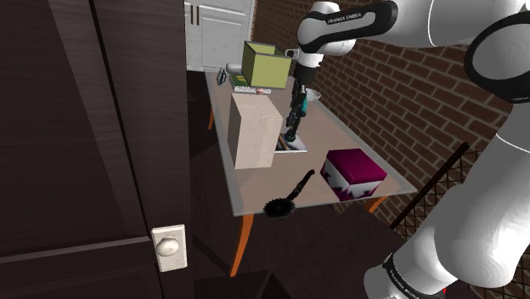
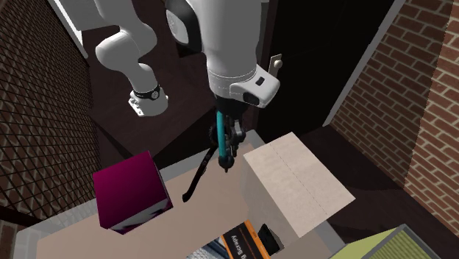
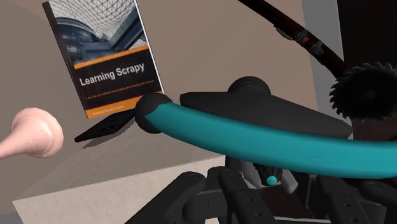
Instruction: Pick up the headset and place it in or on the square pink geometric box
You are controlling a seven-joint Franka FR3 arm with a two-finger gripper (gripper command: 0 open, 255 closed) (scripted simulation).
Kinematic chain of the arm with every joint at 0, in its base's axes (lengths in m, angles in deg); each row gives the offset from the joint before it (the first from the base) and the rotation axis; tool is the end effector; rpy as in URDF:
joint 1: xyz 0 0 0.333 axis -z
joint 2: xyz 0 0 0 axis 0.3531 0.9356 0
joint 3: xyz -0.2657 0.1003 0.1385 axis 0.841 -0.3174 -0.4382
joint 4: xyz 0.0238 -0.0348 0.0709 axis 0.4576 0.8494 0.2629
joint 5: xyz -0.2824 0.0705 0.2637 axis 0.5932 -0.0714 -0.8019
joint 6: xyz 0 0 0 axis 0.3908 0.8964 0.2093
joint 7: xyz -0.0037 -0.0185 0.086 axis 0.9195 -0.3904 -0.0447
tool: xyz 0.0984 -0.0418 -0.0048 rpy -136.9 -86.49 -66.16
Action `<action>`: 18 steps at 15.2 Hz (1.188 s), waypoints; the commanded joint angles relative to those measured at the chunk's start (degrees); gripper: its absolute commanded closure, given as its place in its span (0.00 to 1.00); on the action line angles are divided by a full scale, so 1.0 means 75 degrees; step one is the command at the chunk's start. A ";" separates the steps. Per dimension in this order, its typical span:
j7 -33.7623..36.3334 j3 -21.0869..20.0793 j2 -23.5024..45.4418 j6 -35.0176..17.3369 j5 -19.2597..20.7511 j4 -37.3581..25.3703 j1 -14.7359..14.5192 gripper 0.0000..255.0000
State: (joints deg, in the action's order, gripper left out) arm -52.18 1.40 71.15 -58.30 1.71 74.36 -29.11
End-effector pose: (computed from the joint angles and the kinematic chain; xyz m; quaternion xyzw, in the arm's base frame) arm 0.5898 -0.0920 0.4744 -0.9037 -0.4279 -0.0104 0.0075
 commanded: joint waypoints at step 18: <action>-0.1559 0.0953 -0.2274 0.0579 0.0907 0.1561 0.0922 1.00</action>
State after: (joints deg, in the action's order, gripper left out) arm -62.74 7.92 54.58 -54.45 8.20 86.13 -22.73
